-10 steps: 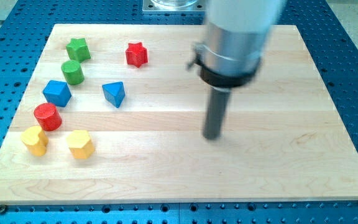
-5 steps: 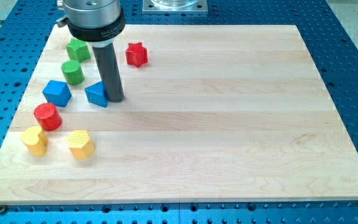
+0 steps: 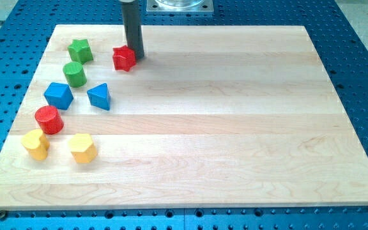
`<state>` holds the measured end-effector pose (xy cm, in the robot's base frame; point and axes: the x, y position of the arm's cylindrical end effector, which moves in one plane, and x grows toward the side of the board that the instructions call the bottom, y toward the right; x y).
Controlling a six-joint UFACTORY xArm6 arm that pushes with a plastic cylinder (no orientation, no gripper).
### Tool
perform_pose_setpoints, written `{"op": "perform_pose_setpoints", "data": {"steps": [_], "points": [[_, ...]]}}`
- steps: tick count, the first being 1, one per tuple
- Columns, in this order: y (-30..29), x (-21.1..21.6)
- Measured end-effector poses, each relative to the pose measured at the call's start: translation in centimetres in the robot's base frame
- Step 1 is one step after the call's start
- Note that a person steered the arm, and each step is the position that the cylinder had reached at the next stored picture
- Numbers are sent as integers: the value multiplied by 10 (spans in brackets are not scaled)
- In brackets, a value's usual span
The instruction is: Move the blue triangle red star vertically above the yellow hexagon
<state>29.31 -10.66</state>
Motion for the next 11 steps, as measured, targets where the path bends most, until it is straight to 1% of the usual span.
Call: {"op": "perform_pose_setpoints", "data": {"steps": [1, 2, 3, 4, 5, 6, 7, 8, 10, 11], "points": [[15, 2], [21, 50], [-26, 85], [-43, 53], [-43, 46], [-58, 56], [-23, 92], [49, 92], [171, 90], [172, 90]]}}
